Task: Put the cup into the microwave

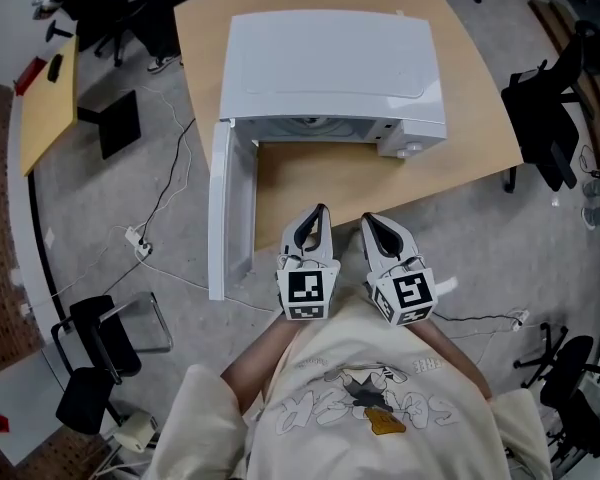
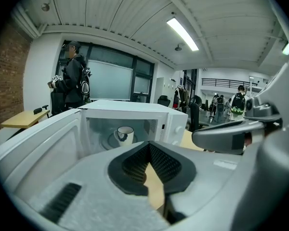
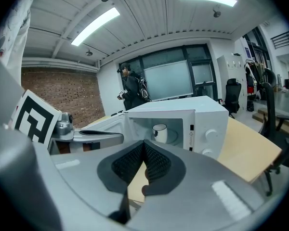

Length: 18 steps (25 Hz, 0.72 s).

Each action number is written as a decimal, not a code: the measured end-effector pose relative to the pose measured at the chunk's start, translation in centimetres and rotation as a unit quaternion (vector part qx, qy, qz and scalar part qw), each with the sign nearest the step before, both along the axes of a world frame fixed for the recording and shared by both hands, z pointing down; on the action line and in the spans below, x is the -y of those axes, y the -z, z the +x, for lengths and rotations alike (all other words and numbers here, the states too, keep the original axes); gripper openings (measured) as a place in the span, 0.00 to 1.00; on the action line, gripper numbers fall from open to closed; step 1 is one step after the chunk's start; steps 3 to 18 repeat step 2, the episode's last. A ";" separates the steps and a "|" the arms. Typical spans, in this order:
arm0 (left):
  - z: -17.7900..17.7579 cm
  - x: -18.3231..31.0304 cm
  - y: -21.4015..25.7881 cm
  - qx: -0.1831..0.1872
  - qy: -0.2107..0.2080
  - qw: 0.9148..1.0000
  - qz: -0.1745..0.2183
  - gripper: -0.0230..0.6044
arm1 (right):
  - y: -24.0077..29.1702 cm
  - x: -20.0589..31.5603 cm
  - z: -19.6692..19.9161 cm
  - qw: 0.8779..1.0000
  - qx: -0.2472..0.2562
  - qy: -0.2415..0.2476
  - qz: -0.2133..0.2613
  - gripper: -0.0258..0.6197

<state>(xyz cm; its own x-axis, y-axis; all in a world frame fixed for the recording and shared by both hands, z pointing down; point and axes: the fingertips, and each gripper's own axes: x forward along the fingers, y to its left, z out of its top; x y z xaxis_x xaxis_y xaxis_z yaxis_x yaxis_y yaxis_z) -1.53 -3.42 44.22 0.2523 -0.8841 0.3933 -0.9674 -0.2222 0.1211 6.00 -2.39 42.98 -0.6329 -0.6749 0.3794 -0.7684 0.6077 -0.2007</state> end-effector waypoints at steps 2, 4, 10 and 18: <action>0.1 0.0 0.0 0.000 -0.002 1.000 0.001 0.04 | -0.1 0.0 0.0 1.000 0.000 0.000 -0.001 0.05; 0.1 0.0 0.0 0.000 -0.002 1.000 0.001 0.04 | -0.1 0.0 0.0 1.000 0.000 0.000 -0.001 0.05; 0.1 0.0 0.0 0.000 -0.002 1.000 0.001 0.04 | -0.1 0.0 0.0 1.000 0.000 0.000 -0.001 0.05; 0.1 0.0 0.0 0.000 -0.002 1.000 0.001 0.04 | -0.1 0.0 0.0 1.000 0.000 0.000 -0.001 0.05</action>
